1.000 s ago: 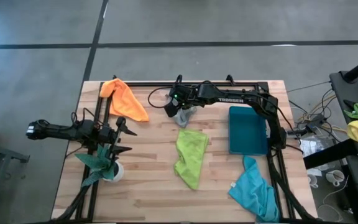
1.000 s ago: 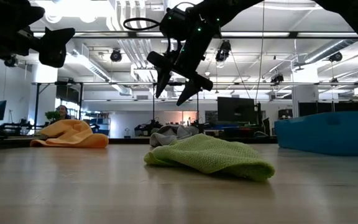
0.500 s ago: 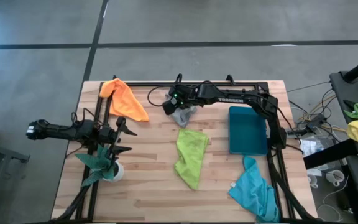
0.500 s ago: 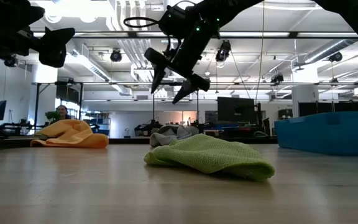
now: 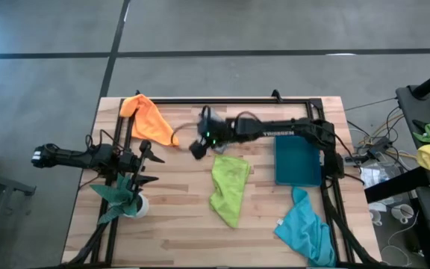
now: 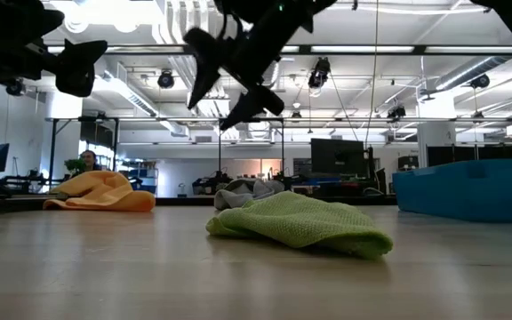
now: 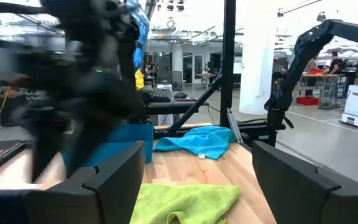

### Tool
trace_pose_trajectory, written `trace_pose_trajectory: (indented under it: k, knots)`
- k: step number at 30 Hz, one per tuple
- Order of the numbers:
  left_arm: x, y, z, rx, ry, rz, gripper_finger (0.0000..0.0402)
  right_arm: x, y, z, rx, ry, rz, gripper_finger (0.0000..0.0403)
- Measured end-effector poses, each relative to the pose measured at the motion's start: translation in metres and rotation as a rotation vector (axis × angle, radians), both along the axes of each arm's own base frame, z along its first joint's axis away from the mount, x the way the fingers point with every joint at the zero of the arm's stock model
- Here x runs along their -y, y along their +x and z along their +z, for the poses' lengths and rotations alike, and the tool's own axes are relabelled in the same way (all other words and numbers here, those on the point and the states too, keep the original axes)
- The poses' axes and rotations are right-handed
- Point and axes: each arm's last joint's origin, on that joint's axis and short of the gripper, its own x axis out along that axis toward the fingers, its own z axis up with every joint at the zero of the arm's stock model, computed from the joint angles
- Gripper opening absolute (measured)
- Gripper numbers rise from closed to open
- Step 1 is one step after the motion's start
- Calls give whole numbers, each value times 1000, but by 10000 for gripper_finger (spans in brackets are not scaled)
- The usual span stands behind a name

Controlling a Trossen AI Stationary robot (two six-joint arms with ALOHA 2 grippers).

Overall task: Roll microfiber towels into tight, uniform cylinder then place into a basket
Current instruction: Roll the green towel

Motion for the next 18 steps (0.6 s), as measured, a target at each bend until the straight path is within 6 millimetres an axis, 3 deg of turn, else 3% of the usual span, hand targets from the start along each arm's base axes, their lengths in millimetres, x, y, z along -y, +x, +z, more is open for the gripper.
trace_pose_trajectory:
  k: [4, 7, 12, 16, 18]
  knots:
    - [0, 0, 1, 11, -22, -7, 278, -27, 6, -15, -44, -34, 64, 325]
    - [0, -1, 6, 10, -248, -42, 278, -31, 6, -24, -69, 11, -34, 325]
    - [0, -1, 10, -19, -584, -94, 278, -35, -9, -45, -285, 159, -93, 325]
    - [0, -3, 19, 22, -766, -154, 278, -69, -14, -46, -342, 204, 15, 325]
    - [-1, -4, 21, 46, -764, -162, 278, -90, -14, -46, -337, 215, 89, 325]
